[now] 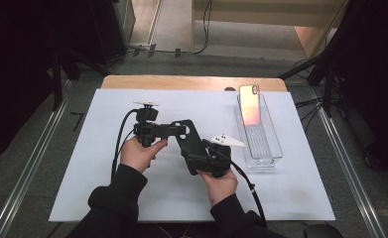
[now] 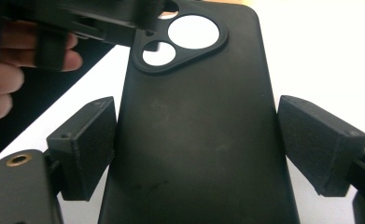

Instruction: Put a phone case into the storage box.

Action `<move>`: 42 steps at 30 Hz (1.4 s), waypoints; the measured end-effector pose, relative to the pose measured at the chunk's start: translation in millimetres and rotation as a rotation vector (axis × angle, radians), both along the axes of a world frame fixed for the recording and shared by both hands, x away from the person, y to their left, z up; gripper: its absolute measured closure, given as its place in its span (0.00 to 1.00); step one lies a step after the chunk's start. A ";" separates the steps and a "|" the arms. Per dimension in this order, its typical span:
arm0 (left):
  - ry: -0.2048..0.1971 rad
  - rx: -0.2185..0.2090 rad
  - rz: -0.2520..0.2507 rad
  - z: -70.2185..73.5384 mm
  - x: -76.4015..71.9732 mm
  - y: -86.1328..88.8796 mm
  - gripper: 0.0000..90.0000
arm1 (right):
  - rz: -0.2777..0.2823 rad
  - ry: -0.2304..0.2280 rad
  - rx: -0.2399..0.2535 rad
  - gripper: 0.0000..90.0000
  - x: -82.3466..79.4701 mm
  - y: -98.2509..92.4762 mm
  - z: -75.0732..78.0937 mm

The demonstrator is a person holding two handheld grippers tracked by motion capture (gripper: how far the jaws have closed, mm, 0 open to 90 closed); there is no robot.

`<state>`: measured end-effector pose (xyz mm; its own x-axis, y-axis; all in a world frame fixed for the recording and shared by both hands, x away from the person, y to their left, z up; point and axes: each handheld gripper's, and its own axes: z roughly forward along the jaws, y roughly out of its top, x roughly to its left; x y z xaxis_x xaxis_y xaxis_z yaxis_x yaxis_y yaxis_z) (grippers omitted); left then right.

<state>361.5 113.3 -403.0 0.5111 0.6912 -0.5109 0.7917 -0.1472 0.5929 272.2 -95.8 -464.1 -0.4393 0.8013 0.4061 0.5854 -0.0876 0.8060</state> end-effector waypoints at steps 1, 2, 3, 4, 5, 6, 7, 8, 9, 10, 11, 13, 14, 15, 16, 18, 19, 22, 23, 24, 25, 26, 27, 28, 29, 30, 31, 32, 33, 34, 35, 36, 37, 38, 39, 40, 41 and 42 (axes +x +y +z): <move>0.001 0.001 0.004 -0.8 0.3 -0.9 0.37 | -0.001 -0.007 -0.001 0.14 -0.8 0.6 0.2; 0.002 0.004 0.007 -1.5 0.7 -1.5 0.39 | 0.001 -0.017 -0.005 0.14 -1.5 1.2 0.3; 0.005 -0.002 0.009 -2.0 0.9 -2.1 0.40 | -0.002 -0.026 -0.002 0.15 -2.2 1.8 0.2; 0.009 -0.007 0.011 -2.3 0.9 -2.5 0.41 | -0.004 -0.027 -0.003 0.14 -2.7 2.4 0.3; 0.011 -0.018 0.012 -2.8 0.9 -2.8 0.45 | -0.004 -0.031 0.000 0.14 -2.9 2.8 0.0; 0.016 -0.029 0.014 -3.3 0.8 -3.0 0.47 | -0.002 -0.038 0.006 0.14 -3.1 3.2 -0.2; 0.021 -0.036 0.015 -3.7 0.9 -3.2 0.49 | -0.002 -0.043 0.007 0.14 -3.5 3.6 -0.2; 0.027 -0.045 0.013 -4.1 0.9 -3.1 0.54 | 0.003 -0.050 0.014 0.14 -3.7 3.8 -0.4; 0.033 -0.053 0.017 -4.5 1.0 -3.3 0.60 | 0.002 -0.051 0.018 0.14 -4.2 4.3 -0.3; 0.036 -0.067 0.017 -4.9 0.9 -3.2 0.66 | 0.002 -0.055 0.019 0.14 -4.2 4.6 -0.5; 0.038 -0.075 0.014 -4.7 0.9 -3.0 0.72 | 0.005 -0.053 0.025 0.14 -3.9 4.9 -0.7; 0.040 -0.101 0.018 -4.6 0.4 -2.4 0.82 | 0.012 -0.053 0.035 0.14 -2.9 4.9 -1.7; 0.048 -0.120 0.020 -4.7 0.5 -1.7 0.84 | 0.017 -0.051 0.040 0.14 -2.5 4.9 -2.1; 0.057 -0.138 0.020 -4.8 0.7 -0.9 0.86 | 0.021 -0.048 0.048 0.14 -2.0 4.8 -2.6; 0.060 -0.147 0.022 -4.7 0.5 -0.6 0.87 | 0.025 -0.044 0.054 0.14 -1.6 4.6 -3.0; 0.077 -0.165 0.020 -5.5 0.8 0.8 0.88 | 0.034 -0.043 0.063 0.13 -0.9 4.7 -4.1; 0.091 -0.180 0.024 -6.4 1.1 1.3 0.89 | 0.037 -0.044 0.058 0.13 -0.5 5.0 -4.8; 0.116 -0.209 0.013 -6.4 1.0 1.1 0.91 | 0.039 -0.066 0.023 0.13 -0.1 6.3 -5.9; 0.108 -0.207 0.011 -5.6 0.1 0.7 0.92 | 0.047 -0.065 0.021 0.12 0.8 6.5 -6.6; 0.106 -0.210 0.007 -5.0 -0.4 0.2 0.92 | 0.055 -0.064 0.023 0.12 1.6 6.4 -7.2; 0.102 -0.210 0.007 -4.2 -1.0 -0.1 0.92 | 0.068 -0.063 0.027 0.12 2.7 5.7 -7.5; 0.096 -0.209 0.002 -3.3 -1.6 -0.3 0.92 | 0.075 -0.059 0.030 0.12 3.2 4.9 -7.3; 0.093 -0.206 0.001 -2.3 -2.1 -0.6 0.92 | 0.085 -0.062 0.023 0.11 3.7 4.4 -6.9; 0.084 -0.205 0.001 -1.2 -2.7 -0.5 0.92 | 0.102 -0.052 0.033 0.07 4.8 3.5 -5.3; 0.080 -0.203 0.000 0.2 -3.3 -0.6 0.92 | 0.127 -0.049 0.046 0.00 6.0 2.2 -3.8; 0.074 -0.200 0.002 1.3 -3.7 -0.4 0.92 | 0.137 -0.049 0.057 0.00 7.1 0.8 -1.9; 0.064 -0.181 0.010 3.1 -4.1 -0.7 0.92 | 0.141 -0.048 0.064 0.00 8.1 -1.0 -0.5; 0.056 -0.172 0.014 4.7 -4.5 -0.1 0.92 | 0.148 -0.035 0.064 0.00 10.3 -2.9 0.8; 0.045 -0.170 0.020 6.1 -4.7 0.4 0.92 | 0.153 -0.032 0.057 0.00 12.4 -4.8 1.8; 0.034 -0.164 0.020 7.8 -5.0 0.9 0.92 | 0.169 -0.016 0.044 0.00 14.9 -6.5 2.6; 0.022 -0.159 0.022 9.3 -5.4 1.1 0.92 | 0.183 0.004 0.035 0.00 16.5 -8.0 3.4; 0.012 -0.150 0.025 10.8 -5.8 1.6 0.92 | 0.203 0.014 0.022 0.00 18.2 -9.5 3.7; 0.002 -0.145 0.026 11.9 -6.0 1.9 0.92 | 0.226 0.031 0.007 0.00 19.3 -10.5 4.4; -0.013 -0.139 0.029 12.9 -6.6 2.1 0.92 | 0.229 0.031 -0.012 0.00 19.7 -11.2 5.1; -0.027 -0.128 0.031 13.8 -7.2 2.6 0.92 | 0.244 0.035 -0.018 0.00 20.2 -11.8 5.9; -0.046 -0.122 0.031 14.4 -8.0 3.1 0.92 | 0.248 0.040 -0.018 0.00 20.3 -12.1 6.9; -0.066 -0.117 0.028 14.7 -8.8 3.5 0.92 | 0.253 0.036 -0.023 0.00 20.3 -12.0 8.1; -0.084 -0.109 0.028 15.0 -9.5 3.9 0.92 | 0.266 0.030 -0.033 0.00 20.5 -11.7 9.1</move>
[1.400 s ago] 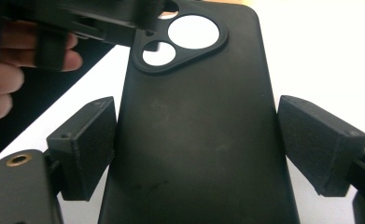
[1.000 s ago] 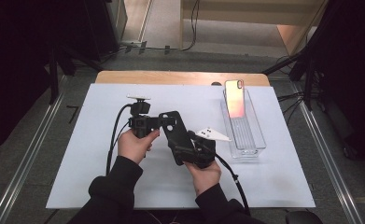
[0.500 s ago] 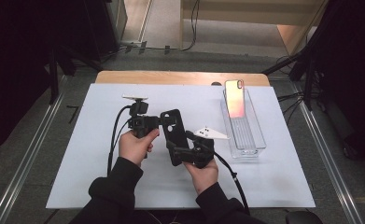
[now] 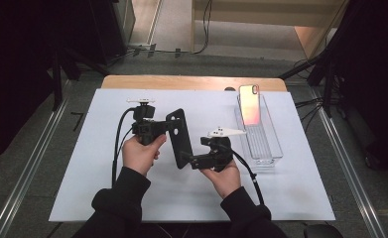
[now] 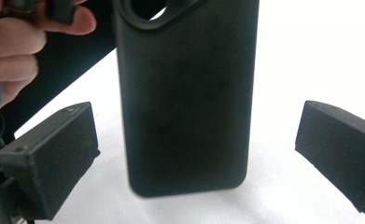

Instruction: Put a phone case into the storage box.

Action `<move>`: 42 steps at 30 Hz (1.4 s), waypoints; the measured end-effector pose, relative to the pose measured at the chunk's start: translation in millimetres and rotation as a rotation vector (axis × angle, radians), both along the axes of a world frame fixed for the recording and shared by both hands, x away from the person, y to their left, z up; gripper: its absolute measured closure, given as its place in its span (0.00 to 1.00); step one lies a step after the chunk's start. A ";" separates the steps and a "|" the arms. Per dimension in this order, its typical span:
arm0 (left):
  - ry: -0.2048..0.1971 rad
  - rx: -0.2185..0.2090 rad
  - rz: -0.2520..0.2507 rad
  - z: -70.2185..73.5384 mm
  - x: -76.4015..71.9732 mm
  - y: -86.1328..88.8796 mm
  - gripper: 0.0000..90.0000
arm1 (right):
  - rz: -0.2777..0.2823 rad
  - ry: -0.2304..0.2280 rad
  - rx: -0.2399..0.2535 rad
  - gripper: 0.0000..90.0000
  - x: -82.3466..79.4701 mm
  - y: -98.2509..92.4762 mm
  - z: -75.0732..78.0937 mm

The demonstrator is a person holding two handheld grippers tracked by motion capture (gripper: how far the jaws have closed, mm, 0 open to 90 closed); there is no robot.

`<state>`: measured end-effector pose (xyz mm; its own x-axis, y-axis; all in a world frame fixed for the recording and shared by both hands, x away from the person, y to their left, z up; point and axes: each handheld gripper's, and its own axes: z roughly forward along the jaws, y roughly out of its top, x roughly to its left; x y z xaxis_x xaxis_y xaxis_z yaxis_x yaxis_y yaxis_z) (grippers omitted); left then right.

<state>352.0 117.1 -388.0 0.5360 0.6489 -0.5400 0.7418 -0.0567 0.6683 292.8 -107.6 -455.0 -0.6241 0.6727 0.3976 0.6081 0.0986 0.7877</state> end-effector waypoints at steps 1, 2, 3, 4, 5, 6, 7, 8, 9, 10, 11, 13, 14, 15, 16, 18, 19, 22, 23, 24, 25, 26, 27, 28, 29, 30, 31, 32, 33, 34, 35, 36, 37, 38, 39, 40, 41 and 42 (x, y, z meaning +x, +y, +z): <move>-0.017 0.009 0.004 0.2 -0.8 0.4 0.92 | 0.013 0.006 -0.015 0.00 0.6 0.2 0.7; -0.027 0.016 0.006 0.7 -1.5 0.9 0.92 | 0.025 0.011 -0.028 0.00 1.5 -0.9 0.9; -0.035 0.014 0.008 1.0 -2.0 1.5 0.92 | 0.033 0.021 -0.028 0.00 2.5 -2.8 0.7; -0.046 0.019 0.009 1.5 -2.3 2.5 0.92 | 0.039 0.030 -0.031 0.00 3.4 -5.6 0.9; -0.054 0.015 0.009 1.7 -2.5 3.3 0.92 | 0.044 0.024 -0.039 0.00 4.2 -8.1 1.3; -0.065 0.016 0.012 1.9 -3.0 4.1 0.92 | 0.055 0.020 -0.046 0.00 5.1 -10.1 1.5; -0.082 0.018 0.011 1.9 -3.4 5.0 0.92 | 0.069 0.017 -0.057 0.00 6.0 -12.0 1.7; -0.096 0.023 0.006 2.1 -4.0 6.0 0.92 | 0.086 0.017 -0.068 0.00 6.7 -13.2 1.7; -0.113 0.021 0.007 2.2 -4.8 6.5 0.92 | 0.104 0.016 -0.076 0.00 7.1 -14.3 1.6; -0.127 0.022 0.007 2.4 -5.6 7.3 0.92 | 0.120 0.012 -0.078 0.00 6.8 -15.0 1.5; -0.136 0.023 0.007 2.7 -6.4 8.0 0.92 | 0.134 0.005 -0.090 0.00 6.3 -15.4 1.2; -0.164 0.023 0.006 2.7 -8.0 8.5 0.92 | 0.144 0.001 -0.102 0.00 5.2 -15.7 0.2; -0.178 0.025 0.004 2.9 -9.1 8.6 0.92 | 0.151 0.006 -0.090 0.00 4.9 -15.8 -0.3; -0.197 0.027 0.003 2.7 -10.1 8.6 0.92 | 0.157 0.004 -0.081 0.00 4.6 -16.0 -0.6; -0.218 0.029 -0.001 2.5 -11.3 8.4 0.92 | 0.163 0.003 -0.079 0.00 4.2 -15.8 -0.5; -0.252 0.029 -0.014 2.4 -13.4 7.6 0.92 | 0.172 -0.007 -0.077 0.00 3.7 -15.2 0.1; -0.267 0.031 -0.021 2.5 -14.2 7.2 0.92 | 0.174 -0.010 -0.080 0.00 3.2 -15.1 0.7; -0.298 0.034 -0.031 2.1 -16.5 5.8 0.92 | 0.179 -0.017 -0.085 0.00 3.4 -15.2 1.4; -0.310 0.037 -0.039 1.7 -17.0 5.7 0.92 | 0.181 -0.019 -0.088 0.00 3.4 -15.2 1.8; -0.323 0.034 -0.044 1.0 -17.7 5.1 0.92 | 0.183 -0.025 -0.094 0.00 3.3 -15.1 2.2; -0.337 0.035 -0.051 0.4 -18.8 4.5 0.92 | 0.183 -0.030 -0.099 0.00 3.2 -15.3 2.6; -0.348 0.035 -0.059 -0.2 -19.9 3.8 0.92 | 0.182 -0.028 -0.102 0.00 2.6 -15.5 3.3; -0.356 0.035 -0.065 -0.8 -21.0 2.6 0.92 | 0.184 -0.034 -0.100 0.00 2.6 -16.0 3.6; -0.364 0.038 -0.070 -1.4 -22.2 1.5 0.92 | 0.183 -0.036 -0.100 0.00 2.7 -16.8 3.9; -0.370 0.042 -0.077 -2.1 -23.1 0.5 0.92 | 0.180 -0.035 -0.098 0.00 2.5 -17.4 4.3; -0.374 0.040 -0.081 -3.0 -24.2 -0.7 0.92 | 0.179 -0.038 -0.096 0.00 2.4 -18.1 4.8; -0.379 0.042 -0.088 -3.8 -25.1 -2.0 0.92 | 0.175 -0.042 -0.097 0.00 2.4 -18.6 5.4; -0.380 0.040 -0.098 -4.6 -25.6 -3.0 0.92 | 0.174 -0.046 -0.095 0.00 2.4 -19.2 6.0; -0.372 0.033 -0.105 -5.2 -26.2 -4.1 0.92 | 0.172 -0.049 -0.091 0.00 2.7 -20.0 6.7; -0.369 0.027 -0.112 -5.8 -26.8 -5.0 0.92 | 0.166 -0.051 -0.087 0.00 2.6 -20.5 7.6; -0.365 0.017 -0.118 -6.3 -27.5 -6.0 0.92 | 0.163 -0.056 -0.087 0.00 2.6 -21.1 8.7; -0.365 0.016 -0.125 -6.7 -28.3 -6.8 0.92 | 0.158 -0.064 -0.086 0.00 2.6 -21.8 9.8; -0.370 0.016 -0.130 -7.2 -29.0 -7.7 0.92 | 0.153 -0.069 -0.083 0.00 2.4 -22.4 11.2; -0.373 0.016 -0.133 -7.5 -30.1 -8.7 0.92 | 0.146 -0.073 -0.082 0.00 2.1 -22.7 12.6; -0.378 0.014 -0.133 -7.9 -31.0 -9.7 0.92 | 0.142 -0.077 -0.081 0.00 1.8 -23.2 14.2; -0.381 0.014 -0.138 -8.2 -31.7 -10.4 0.92 | 0.135 -0.080 -0.081 0.00 1.8 -23.5 15.6; -0.386 0.012 -0.142 -8.6 -32.2 -10.7 0.92 | 0.133 -0.083 -0.076 0.00 1.8 -23.9 17.0; -0.382 0.008 -0.144 -8.8 -32.5 -11.1 0.92 | 0.133 -0.085 -0.075 0.00 1.9 -24.1 18.2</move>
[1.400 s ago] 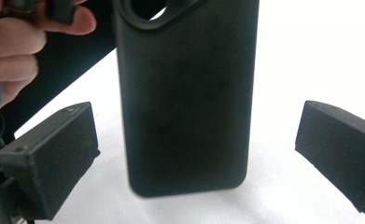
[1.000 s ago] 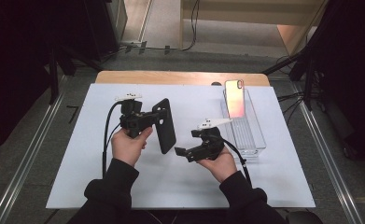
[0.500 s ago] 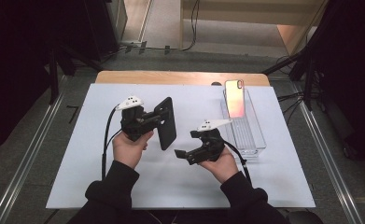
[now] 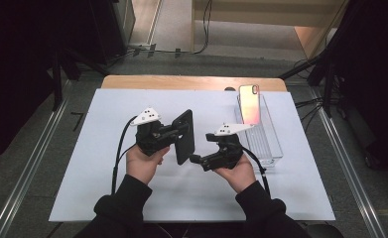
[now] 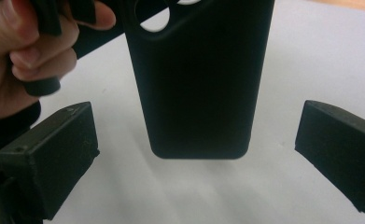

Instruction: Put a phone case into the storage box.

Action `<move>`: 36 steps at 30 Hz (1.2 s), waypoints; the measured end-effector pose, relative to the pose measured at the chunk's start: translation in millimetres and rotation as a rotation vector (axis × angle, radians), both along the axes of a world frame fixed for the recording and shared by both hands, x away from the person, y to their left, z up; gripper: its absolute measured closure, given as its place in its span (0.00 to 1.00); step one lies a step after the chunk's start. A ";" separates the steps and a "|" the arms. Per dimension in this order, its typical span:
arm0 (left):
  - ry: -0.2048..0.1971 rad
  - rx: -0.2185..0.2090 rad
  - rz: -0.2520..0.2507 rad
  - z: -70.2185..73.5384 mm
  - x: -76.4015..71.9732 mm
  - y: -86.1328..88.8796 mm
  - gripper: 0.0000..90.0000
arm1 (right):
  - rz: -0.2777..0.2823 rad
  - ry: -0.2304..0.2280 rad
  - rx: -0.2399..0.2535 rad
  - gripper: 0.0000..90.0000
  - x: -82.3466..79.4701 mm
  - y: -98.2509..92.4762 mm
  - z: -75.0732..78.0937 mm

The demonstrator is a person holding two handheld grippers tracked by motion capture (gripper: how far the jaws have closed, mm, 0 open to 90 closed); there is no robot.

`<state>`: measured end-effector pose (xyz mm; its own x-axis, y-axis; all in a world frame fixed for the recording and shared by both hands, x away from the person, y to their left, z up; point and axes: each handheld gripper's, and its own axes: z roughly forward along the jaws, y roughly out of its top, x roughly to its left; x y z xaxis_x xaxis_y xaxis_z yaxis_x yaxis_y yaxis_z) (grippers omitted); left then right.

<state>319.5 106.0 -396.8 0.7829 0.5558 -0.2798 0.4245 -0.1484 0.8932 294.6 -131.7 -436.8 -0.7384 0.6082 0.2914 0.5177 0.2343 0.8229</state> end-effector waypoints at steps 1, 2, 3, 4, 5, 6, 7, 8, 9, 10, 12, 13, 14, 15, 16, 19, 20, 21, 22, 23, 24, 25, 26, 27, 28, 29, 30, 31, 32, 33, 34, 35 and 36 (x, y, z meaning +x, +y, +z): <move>0.004 -0.005 -0.003 -0.2 -0.1 -0.5 0.92 | -0.001 0.001 0.005 0.00 0.0 0.2 1.2; 0.012 -0.007 -0.006 -0.2 -0.6 -1.2 0.92 | -0.004 -0.003 0.004 0.00 0.0 0.2 2.2; 0.012 -0.008 -0.008 -0.3 -1.1 -1.9 0.92 | -0.008 -0.003 0.005 0.00 0.0 0.3 3.3; 0.016 -0.010 -0.011 -0.3 -1.9 -2.9 0.92 | -0.010 -0.002 0.010 0.00 0.0 0.6 4.3; 0.021 -0.012 -0.013 -0.4 -2.5 -4.4 0.92 | -0.012 -0.003 0.012 0.00 0.2 0.7 5.2; 0.027 -0.011 -0.019 -0.5 -3.3 -5.8 0.92 | -0.017 -0.001 0.014 0.00 0.1 1.2 6.1; 0.030 -0.010 -0.024 -0.8 -4.1 -7.4 0.92 | -0.017 -0.002 0.016 0.00 0.1 1.4 7.1; 0.033 -0.009 -0.031 -1.2 -4.8 -9.0 0.92 | -0.019 -0.005 0.018 0.00 0.0 1.7 8.0; 0.035 -0.008 -0.036 -1.6 -5.4 -10.7 0.92 | -0.019 -0.007 0.020 0.00 -0.1 1.6 8.6; 0.034 0.000 -0.042 -1.7 -5.9 -11.5 0.92 | -0.020 -0.007 0.024 0.00 -0.2 1.6 9.0; 0.040 -0.001 -0.048 -2.0 -7.2 -13.3 0.92 | -0.036 -0.015 0.017 0.00 -0.9 1.5 9.7; 0.041 -0.002 -0.053 -2.3 -8.2 -14.6 0.92 | -0.043 -0.016 0.015 0.00 -1.0 1.5 9.8; 0.043 -0.002 -0.058 -2.6 -9.4 -16.2 0.92 | -0.048 -0.016 0.018 0.00 -0.9 1.8 9.8; 0.043 0.002 -0.061 -2.7 -10.7 -18.0 0.92 | -0.051 -0.015 0.020 0.00 -0.9 2.3 9.8; 0.043 0.003 -0.068 -2.8 -11.7 -19.5 0.92 | -0.055 -0.012 0.017 0.00 -1.1 3.2 9.9; 0.049 -0.002 -0.079 -2.7 -14.5 -23.5 0.92 | -0.036 0.009 0.022 0.00 -1.2 5.4 9.7; 0.048 0.001 -0.081 -2.7 -15.4 -24.5 0.92 | -0.039 0.007 0.026 0.00 -1.5 6.2 9.8; 0.050 0.001 -0.085 -2.8 -16.0 -25.4 0.92 | -0.042 0.006 0.028 0.00 -1.8 6.7 10.1; 0.052 0.002 -0.085 -2.7 -16.7 -26.2 0.92 | -0.049 0.005 0.029 0.00 -1.9 7.4 10.1; 0.053 -0.001 -0.087 -2.6 -17.3 -26.8 0.92 | -0.059 0.005 0.025 0.00 -1.8 8.3 10.1; 0.058 -0.005 -0.088 -2.4 -18.0 -27.5 0.92 | -0.064 0.008 0.023 0.00 -1.8 9.2 9.8; 0.058 -0.007 -0.092 -2.1 -18.3 -27.9 0.92 | -0.068 0.010 0.015 0.00 -1.7 9.8 9.4; 0.058 -0.006 -0.094 -1.9 -18.9 -28.5 0.92 | -0.070 0.015 0.013 0.00 -1.6 10.4 8.8; 0.058 -0.009 -0.097 -1.9 -19.5 -29.3 0.92 | -0.070 0.014 0.010 0.00 -1.2 10.4 8.2; 0.061 -0.008 -0.100 -1.9 -20.2 -30.3 0.92 | -0.075 0.015 0.011 0.00 -1.0 10.5 7.8; 0.060 -0.004 -0.101 -2.0 -20.8 -31.0 0.92 | -0.080 0.011 0.012 0.02 -1.1 10.2 7.7; 0.062 -0.005 -0.102 -2.1 -21.3 -31.8 0.92 | -0.085 0.006 0.015 0.06 -1.7 9.9 7.9; 0.063 -0.004 -0.100 -2.2 -21.5 -32.1 0.92 | -0.085 -0.001 0.019 0.08 -2.2 9.3 8.1; 0.065 -0.008 -0.101 -2.2 -21.5 -32.0 0.92 | -0.080 -0.007 0.022 0.11 -2.8 9.1 8.2; 0.066 -0.007 -0.102 -2.1 -21.1 -31.5 0.92 | -0.080 -0.012 0.019 0.12 -3.6 9.2 8.5; 0.067 -0.009 -0.103 -2.0 -20.9 -31.0 0.92 | -0.082 -0.012 0.016 0.12 -4.1 9.3 8.8; 0.068 -0.011 -0.103 -1.9 -20.8 -30.8 0.92 | -0.082 -0.014 0.015 0.12 -4.4 9.5 9.0; 0.072 -0.015 -0.102 -1.5 -20.9 -30.8 0.92 | -0.082 -0.016 0.017 0.13 -4.6 9.7 9.2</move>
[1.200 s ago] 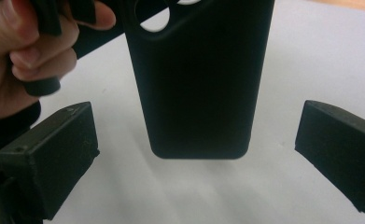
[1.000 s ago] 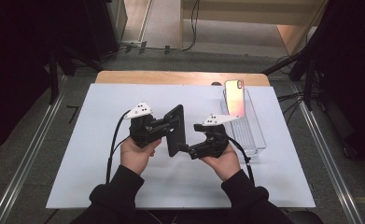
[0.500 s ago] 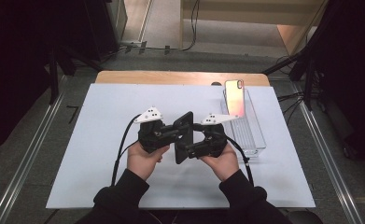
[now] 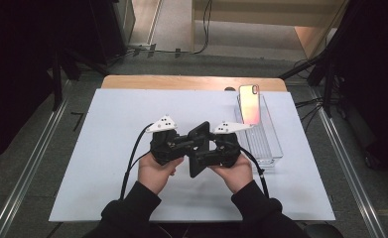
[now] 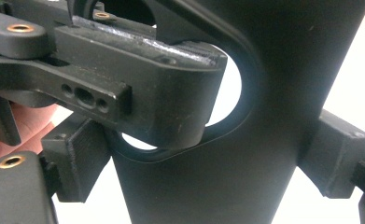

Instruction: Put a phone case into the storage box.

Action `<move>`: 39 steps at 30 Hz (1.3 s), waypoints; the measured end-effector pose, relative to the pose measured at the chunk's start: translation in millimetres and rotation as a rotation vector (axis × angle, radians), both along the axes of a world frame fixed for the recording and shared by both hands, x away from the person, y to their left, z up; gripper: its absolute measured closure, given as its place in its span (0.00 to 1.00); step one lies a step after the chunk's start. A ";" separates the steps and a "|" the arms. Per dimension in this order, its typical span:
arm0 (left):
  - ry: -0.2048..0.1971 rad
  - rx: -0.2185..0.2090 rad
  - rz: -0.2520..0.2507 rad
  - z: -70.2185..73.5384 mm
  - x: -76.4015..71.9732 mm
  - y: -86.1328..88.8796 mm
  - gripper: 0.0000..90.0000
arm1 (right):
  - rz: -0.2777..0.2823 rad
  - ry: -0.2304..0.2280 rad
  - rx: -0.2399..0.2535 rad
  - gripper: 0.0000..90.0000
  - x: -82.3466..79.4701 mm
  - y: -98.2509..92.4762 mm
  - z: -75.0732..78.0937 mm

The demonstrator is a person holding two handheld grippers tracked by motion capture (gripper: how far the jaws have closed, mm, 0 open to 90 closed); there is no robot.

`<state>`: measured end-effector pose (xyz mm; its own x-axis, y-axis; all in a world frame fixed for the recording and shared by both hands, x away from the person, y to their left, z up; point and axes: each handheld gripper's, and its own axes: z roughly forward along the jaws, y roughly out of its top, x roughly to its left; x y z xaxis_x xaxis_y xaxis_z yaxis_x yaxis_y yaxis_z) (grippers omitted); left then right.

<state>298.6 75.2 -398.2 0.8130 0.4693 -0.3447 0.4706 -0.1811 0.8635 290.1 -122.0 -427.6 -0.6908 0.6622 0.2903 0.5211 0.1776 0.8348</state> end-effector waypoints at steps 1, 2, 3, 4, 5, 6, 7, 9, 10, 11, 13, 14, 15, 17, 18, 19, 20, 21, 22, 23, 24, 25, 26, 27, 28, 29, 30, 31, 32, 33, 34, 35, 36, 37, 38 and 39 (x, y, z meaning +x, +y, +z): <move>0.002 -0.001 0.001 0.6 -0.1 0.2 0.92 | 0.000 -0.004 -0.004 0.13 -0.2 0.0 0.4; 0.001 0.000 0.002 1.5 -0.4 0.1 0.92 | 0.000 -0.005 0.000 0.13 -0.5 -0.1 0.8; -0.001 0.003 0.003 2.3 -0.6 0.1 0.92 | 0.000 -0.006 0.002 0.13 -0.7 -0.1 1.2; -0.001 0.005 0.006 3.1 -1.0 0.1 0.91 | -0.001 -0.010 0.004 0.13 -0.7 -0.1 1.6; 0.003 -0.004 0.005 3.7 -1.1 0.1 0.90 | -0.006 -0.010 0.001 0.14 -1.2 -0.1 2.4; 0.010 -0.015 0.000 3.9 -1.1 0.0 0.87 | -0.009 -0.013 -0.002 0.14 -1.3 -0.3 3.0; 0.016 -0.022 -0.007 4.2 -1.2 -0.5 0.82 | -0.011 -0.014 -0.001 0.14 -1.2 -0.5 3.4; 0.017 -0.012 -0.008 5.0 -2.8 -2.8 0.76 | -0.013 -0.013 -0.004 0.14 -1.0 -0.9 3.5; 0.017 -0.006 -0.008 5.4 -3.7 -4.2 0.71 | -0.012 -0.011 -0.007 0.14 -0.6 -1.2 3.2; 0.013 0.004 -0.007 5.7 -4.5 -5.4 0.68 | -0.012 -0.008 -0.009 0.14 -0.3 -1.4 2.8; 0.010 0.013 -0.008 6.3 -5.3 -6.6 0.66 | -0.010 -0.008 -0.010 0.14 -0.1 -1.7 2.2; 0.016 0.009 -0.008 6.5 -5.1 -6.4 0.66 | -0.012 -0.010 -0.013 0.14 -0.4 -1.8 2.4; 0.026 0.005 -0.008 6.8 -4.5 -5.7 0.66 | -0.011 -0.011 -0.013 0.14 -0.5 -1.7 2.4; 0.038 -0.010 -0.003 7.4 -2.9 -3.6 0.64 | -0.010 -0.014 -0.013 0.14 -1.2 -1.0 2.7; 0.044 -0.017 0.000 7.9 -1.8 -1.8 0.64 | -0.008 -0.019 -0.019 0.14 -1.5 -0.9 2.8; 0.050 -0.027 0.002 8.6 -0.7 0.0 0.62 | -0.009 -0.024 -0.020 0.14 -1.7 -1.0 2.8; 0.049 -0.035 0.006 9.3 0.2 2.1 0.62 | -0.008 -0.022 -0.021 0.14 -1.6 -1.0 2.8; 0.048 -0.042 0.009 10.0 1.1 4.0 0.61 | -0.011 -0.021 -0.023 0.14 -1.5 -1.2 2.8; 0.051 -0.050 0.008 10.5 2.3 5.7 0.59 | -0.011 -0.018 -0.021 0.14 -1.3 -1.4 2.7; 0.057 -0.054 0.010 11.3 3.2 7.2 0.57 | -0.012 -0.017 -0.021 0.14 -1.0 -1.6 2.5; 0.060 -0.051 0.013 12.2 3.9 8.9 0.57 | -0.015 -0.019 -0.024 0.14 -0.8 -1.9 2.4; 0.058 -0.053 0.013 12.8 4.5 10.1 0.57 | -0.015 -0.020 -0.026 0.14 -0.4 -2.2 2.1; 0.058 -0.056 0.017 13.5 5.0 11.0 0.55 | -0.015 -0.019 -0.029 0.14 0.0 -2.7 1.9; 0.060 -0.057 0.017 14.4 5.6 12.3 0.53 | -0.017 -0.016 -0.030 0.14 0.3 -3.0 1.6; 0.059 -0.058 0.018 15.2 6.2 13.7 0.53 | -0.018 -0.014 -0.032 0.14 0.8 -3.5 1.2; 0.060 -0.061 0.020 16.0 6.8 15.0 0.50 | -0.020 -0.012 -0.032 0.14 1.2 -4.1 0.7; 0.063 -0.066 0.024 16.7 7.5 16.3 0.49 | -0.022 -0.011 -0.035 0.14 1.8 -4.9 0.4; 0.066 -0.063 0.024 17.6 8.2 18.1 0.48 | -0.024 -0.008 -0.037 0.14 2.3 -5.8 0.1; 0.067 -0.063 0.024 18.2 8.9 20.0 0.46 | -0.026 -0.009 -0.038 0.14 3.2 -6.8 -0.5; 0.069 -0.061 0.024 18.5 9.7 22.0 0.45 | -0.032 -0.004 -0.042 0.14 3.6 -7.6 -0.8; 0.074 -0.063 0.024 18.7 10.5 23.6 0.44 | -0.035 -0.002 -0.042 0.14 4.4 -8.4 -1.4; 0.084 -0.058 0.023 19.2 11.1 25.3 0.42 | -0.038 0.002 -0.049 0.14 5.1 -9.6 -1.7; 0.085 -0.054 0.026 19.6 11.2 26.7 0.42 | -0.043 0.001 -0.053 0.14 6.0 -10.7 -2.3; 0.085 -0.051 0.024 19.8 11.5 28.0 0.42 | -0.045 0.006 -0.053 0.14 6.7 -12.0 -2.7; 0.088 -0.048 0.026 20.0 11.5 29.0 0.40 | -0.050 0.007 -0.053 0.14 7.4 -13.2 -3.0; 0.087 -0.043 0.023 19.8 11.7 30.3 0.39 | -0.056 0.009 -0.053 0.14 7.7 -14.3 -3.1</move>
<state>310.3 105.4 -378.4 0.7679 0.4710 -0.4341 0.5482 -0.1327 0.8258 297.8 -136.2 -430.6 -0.6499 0.7140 0.2603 0.5390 0.1916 0.8202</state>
